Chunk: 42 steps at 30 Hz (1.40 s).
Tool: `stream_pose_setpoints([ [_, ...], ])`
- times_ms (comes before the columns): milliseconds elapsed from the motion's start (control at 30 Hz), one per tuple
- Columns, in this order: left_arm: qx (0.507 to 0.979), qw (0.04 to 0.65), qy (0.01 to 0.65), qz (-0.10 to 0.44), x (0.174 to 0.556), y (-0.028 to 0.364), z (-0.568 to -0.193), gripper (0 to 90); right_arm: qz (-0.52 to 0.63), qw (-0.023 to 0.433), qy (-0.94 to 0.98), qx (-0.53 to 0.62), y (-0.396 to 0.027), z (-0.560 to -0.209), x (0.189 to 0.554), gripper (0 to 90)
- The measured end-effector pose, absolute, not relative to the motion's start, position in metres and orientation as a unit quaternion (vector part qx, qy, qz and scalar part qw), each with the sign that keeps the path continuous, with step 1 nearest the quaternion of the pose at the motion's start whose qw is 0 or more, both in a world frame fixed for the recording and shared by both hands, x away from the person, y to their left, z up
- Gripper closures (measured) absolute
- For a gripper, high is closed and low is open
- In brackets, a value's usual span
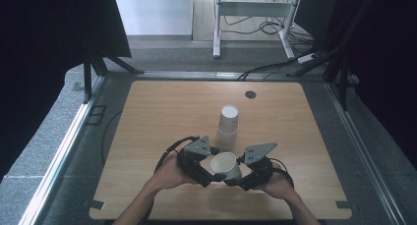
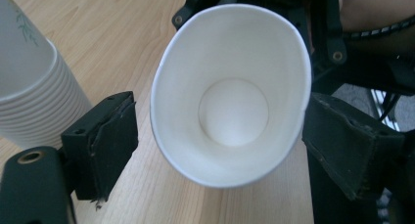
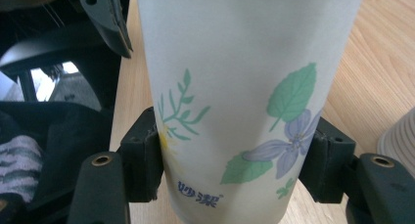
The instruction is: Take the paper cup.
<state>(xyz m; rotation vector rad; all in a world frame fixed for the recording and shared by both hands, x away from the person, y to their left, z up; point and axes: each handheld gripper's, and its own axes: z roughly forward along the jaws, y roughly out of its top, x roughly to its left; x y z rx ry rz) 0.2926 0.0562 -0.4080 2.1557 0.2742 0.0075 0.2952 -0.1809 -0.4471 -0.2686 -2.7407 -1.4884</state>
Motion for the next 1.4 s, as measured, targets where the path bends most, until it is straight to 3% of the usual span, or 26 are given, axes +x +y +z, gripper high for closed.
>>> stream_pose_setpoints([
  [333,0.862,0.495,0.111,-0.008,0.295,0.051,-0.415,15.0,-0.505,0.013,-0.858,-0.087,-0.179,-0.455,0.294,35.6],
  [533,0.861,0.498,0.106,-0.004,0.294,0.05,-0.415,25.9,-0.507,0.018,-0.857,-0.086,-0.178,-0.457,0.295,35.4],
  [800,0.876,0.473,0.091,0.012,0.292,0.047,-0.41,28.4,-0.498,0.016,-0.863,-0.081,-0.175,-0.458,0.295,34.5],
  [1400,0.899,0.422,0.096,0.061,0.295,0.049,-0.388,28.3,-0.464,-0.049,-0.876,-0.122,-0.183,-0.456,0.297,13.7],
])
